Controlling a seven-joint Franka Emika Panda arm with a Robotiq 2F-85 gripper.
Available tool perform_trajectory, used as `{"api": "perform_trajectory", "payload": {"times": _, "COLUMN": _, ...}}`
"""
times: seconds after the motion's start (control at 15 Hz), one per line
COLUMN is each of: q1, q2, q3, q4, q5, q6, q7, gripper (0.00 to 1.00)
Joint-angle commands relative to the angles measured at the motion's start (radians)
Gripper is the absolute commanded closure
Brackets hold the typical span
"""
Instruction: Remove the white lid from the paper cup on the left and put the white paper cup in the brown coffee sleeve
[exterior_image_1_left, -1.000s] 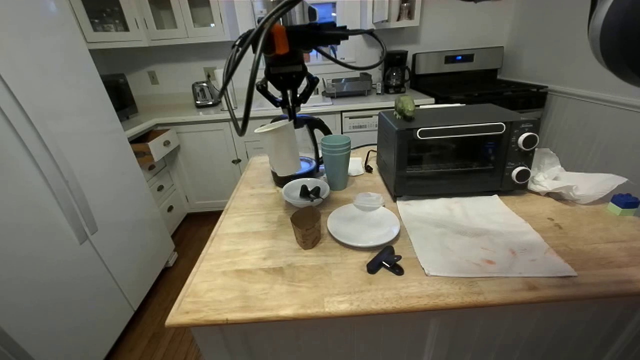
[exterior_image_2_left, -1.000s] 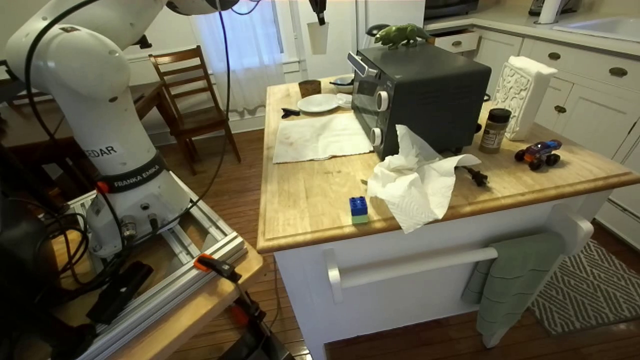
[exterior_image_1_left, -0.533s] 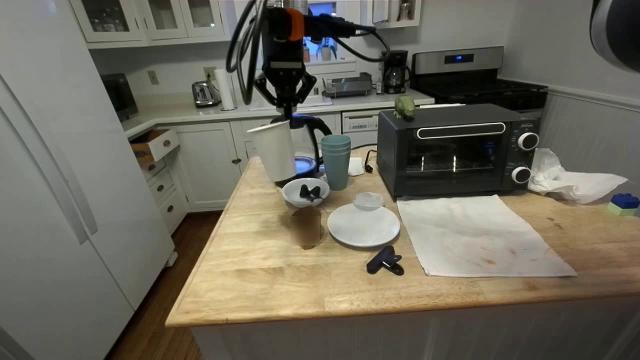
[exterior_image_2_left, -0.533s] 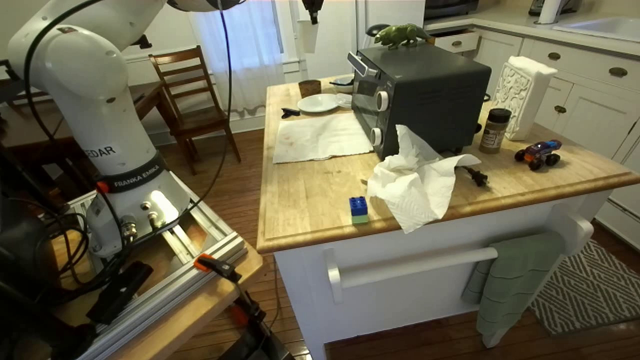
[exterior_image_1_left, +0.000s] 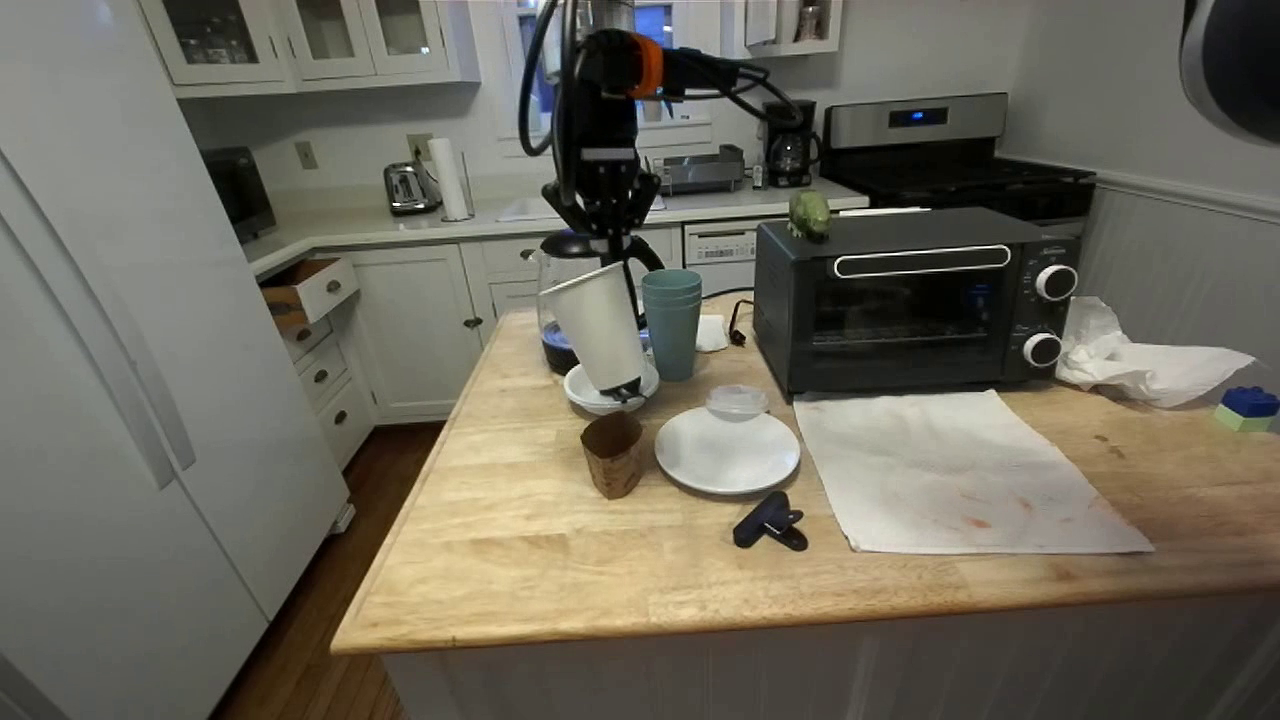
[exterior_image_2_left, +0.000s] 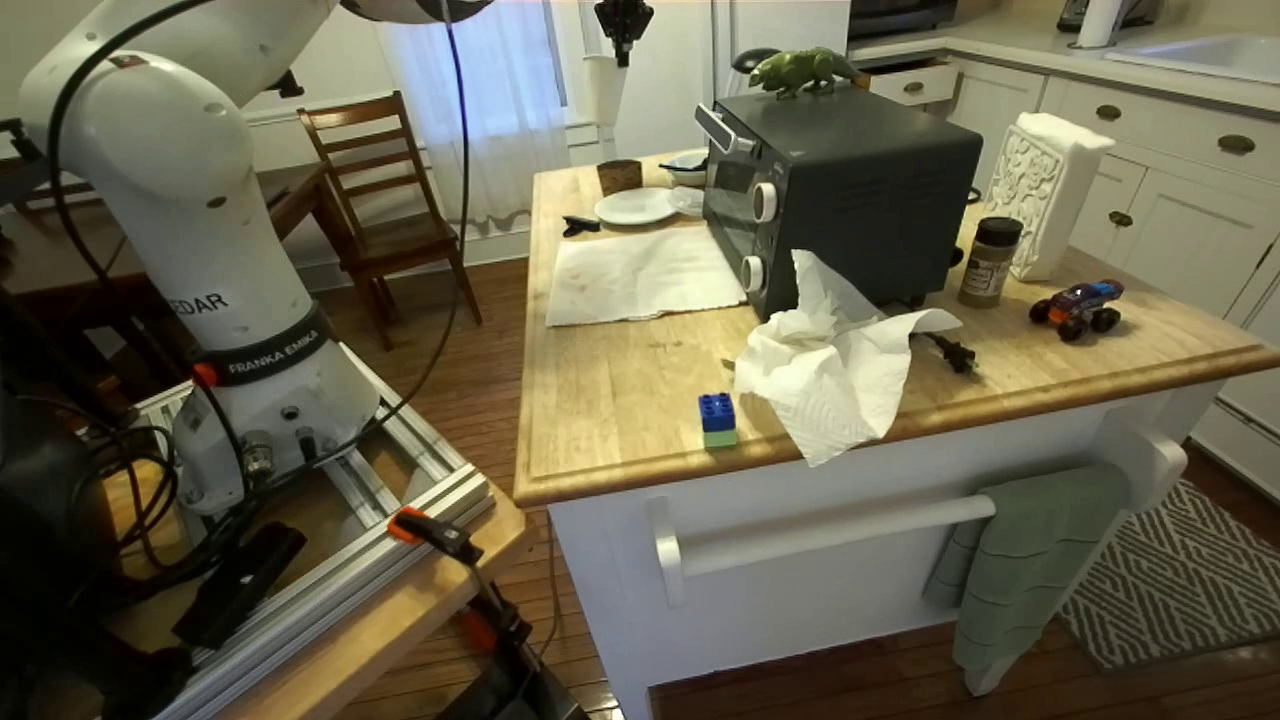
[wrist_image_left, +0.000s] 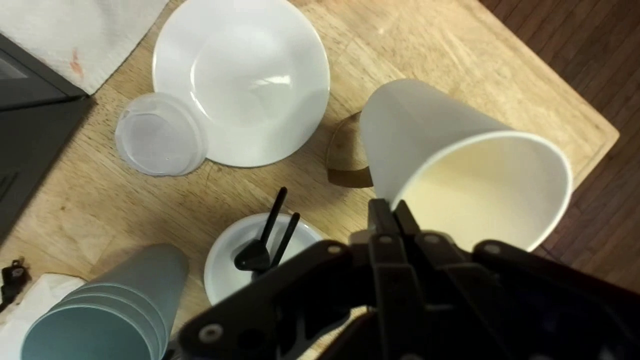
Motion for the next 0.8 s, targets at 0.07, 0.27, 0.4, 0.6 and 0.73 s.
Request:
{"api": "perform_trajectory", "payload": {"times": 0.07, "q1": -0.036, "q2": 0.034, "q3": 0.011, "q4": 0.004, "q5": 0.032, "q6": 0.014, "q7": -0.037, "gripper": 0.99}}
{"api": "perform_trajectory", "payload": {"times": 0.27, "q1": -0.039, "q2": 0.070, "q3": 0.008, "q4": 0.018, "q5": 0.033, "q6": 0.037, "q7": -0.018, "gripper": 0.99}}
{"api": "perform_trajectory", "payload": {"times": 0.4, "q1": -0.031, "q2": 0.063, "q3": -0.006, "q4": 0.014, "q5": 0.014, "q6": 0.019, "q7": -0.020, "gripper": 0.97}}
{"api": "perform_trajectory", "payload": {"times": 0.6, "q1": -0.034, "q2": 0.077, "q3": -0.005, "q4": 0.007, "q5": 0.023, "q6": 0.039, "q7": -0.014, "gripper": 0.97}}
{"api": "perform_trajectory", "payload": {"times": 0.73, "q1": -0.035, "q2": 0.067, "q3": -0.004, "q4": -0.010, "q5": 0.025, "q6": 0.047, "q7": -0.014, "gripper": 0.99}}
